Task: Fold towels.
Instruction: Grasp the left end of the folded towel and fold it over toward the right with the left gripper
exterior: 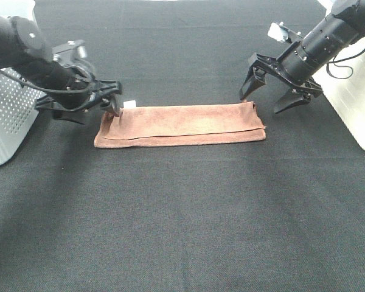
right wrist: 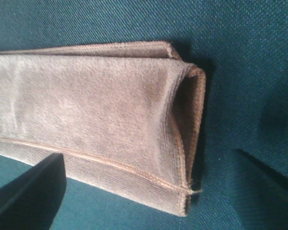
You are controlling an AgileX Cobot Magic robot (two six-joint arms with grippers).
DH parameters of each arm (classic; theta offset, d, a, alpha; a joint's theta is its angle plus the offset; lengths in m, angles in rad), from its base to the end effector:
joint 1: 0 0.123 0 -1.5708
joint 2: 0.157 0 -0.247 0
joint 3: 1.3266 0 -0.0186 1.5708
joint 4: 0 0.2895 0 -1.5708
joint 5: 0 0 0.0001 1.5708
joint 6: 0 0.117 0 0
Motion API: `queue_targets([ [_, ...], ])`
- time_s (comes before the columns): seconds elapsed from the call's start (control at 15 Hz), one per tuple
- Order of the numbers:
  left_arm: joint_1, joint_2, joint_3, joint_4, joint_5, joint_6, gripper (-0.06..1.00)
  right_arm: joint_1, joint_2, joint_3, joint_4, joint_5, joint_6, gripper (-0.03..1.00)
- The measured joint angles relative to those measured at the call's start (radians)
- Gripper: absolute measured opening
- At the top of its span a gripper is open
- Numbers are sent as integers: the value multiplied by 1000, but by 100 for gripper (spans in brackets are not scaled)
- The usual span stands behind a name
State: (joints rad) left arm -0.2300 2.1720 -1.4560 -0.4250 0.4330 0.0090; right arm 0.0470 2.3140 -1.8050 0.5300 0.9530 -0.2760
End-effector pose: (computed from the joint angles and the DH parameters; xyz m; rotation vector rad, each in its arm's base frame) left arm 0.4573 -0.1279 0.0484 -0.1350 2.6378 -0.4407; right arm 0.4905 0.0714 0.0721 -0.0761 2.8316 0.6284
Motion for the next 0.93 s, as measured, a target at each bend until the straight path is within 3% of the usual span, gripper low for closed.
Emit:
queue_targets([
  [0.33, 0, 94, -83, -7, 93, -9, 73, 0, 0, 0, -17, -5, 0, 85],
  [0.47, -2, 135, -143, -64, 120, -9, 68, 0, 0, 0, -23, -19, 0, 85],
  [0.6, -2, 156, -168, -124, 133, -9, 46, 0, 0, 0, -25, -22, 0, 85],
  [0.73, -2, 164, -168, -130, 149, -9, 7, 0, 0, 0, -26, -24, 0, 85],
  [0.93, -2, 149, -169, -64, 183, -19, 3, 0, 0, 0, -26, -24, 0, 85],
])
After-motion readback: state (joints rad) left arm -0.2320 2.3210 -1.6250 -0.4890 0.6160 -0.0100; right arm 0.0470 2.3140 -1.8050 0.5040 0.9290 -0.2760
